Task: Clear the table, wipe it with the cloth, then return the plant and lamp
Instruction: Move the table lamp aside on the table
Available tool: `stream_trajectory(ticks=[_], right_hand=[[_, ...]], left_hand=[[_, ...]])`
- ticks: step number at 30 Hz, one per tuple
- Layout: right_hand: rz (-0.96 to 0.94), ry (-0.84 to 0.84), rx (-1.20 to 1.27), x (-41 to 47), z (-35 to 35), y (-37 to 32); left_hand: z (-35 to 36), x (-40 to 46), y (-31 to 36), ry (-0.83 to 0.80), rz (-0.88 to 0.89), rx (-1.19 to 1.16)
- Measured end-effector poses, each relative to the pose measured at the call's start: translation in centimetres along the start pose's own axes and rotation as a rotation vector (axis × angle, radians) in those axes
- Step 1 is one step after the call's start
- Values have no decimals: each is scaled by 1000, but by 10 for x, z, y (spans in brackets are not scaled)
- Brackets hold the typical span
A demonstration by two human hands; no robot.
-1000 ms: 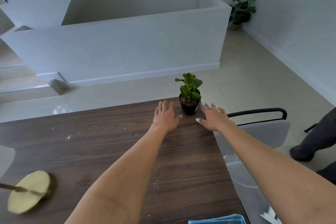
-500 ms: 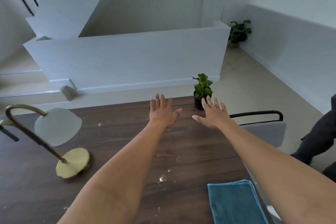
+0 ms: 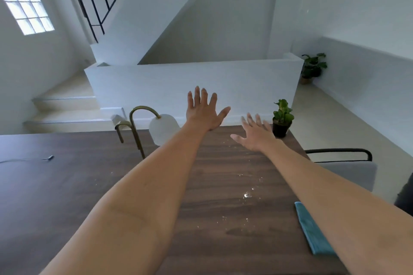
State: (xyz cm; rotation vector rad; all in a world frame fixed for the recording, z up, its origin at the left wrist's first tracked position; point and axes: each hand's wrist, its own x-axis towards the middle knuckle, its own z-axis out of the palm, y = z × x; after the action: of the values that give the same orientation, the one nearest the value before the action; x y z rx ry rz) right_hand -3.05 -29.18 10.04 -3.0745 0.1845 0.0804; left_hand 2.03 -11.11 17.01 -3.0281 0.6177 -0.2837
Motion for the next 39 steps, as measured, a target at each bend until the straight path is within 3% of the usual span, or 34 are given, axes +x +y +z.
stream_trajectory(ticks=[11, 27, 32, 39], right_hand=[[-142, -77, -27, 8, -2, -87], [-342, -250, -6, 76, 69, -170], [-380, -326, -2, 81, 97, -202], [-392, -419, 62, 81, 122, -238]], left_hand=[[-49, -32, -121, 77, -172, -15], [7, -48, -234, 25, -414, -161], [33, -55, -267, -24, -329, -196], [47, -57, -280, -22, -215, -681]])
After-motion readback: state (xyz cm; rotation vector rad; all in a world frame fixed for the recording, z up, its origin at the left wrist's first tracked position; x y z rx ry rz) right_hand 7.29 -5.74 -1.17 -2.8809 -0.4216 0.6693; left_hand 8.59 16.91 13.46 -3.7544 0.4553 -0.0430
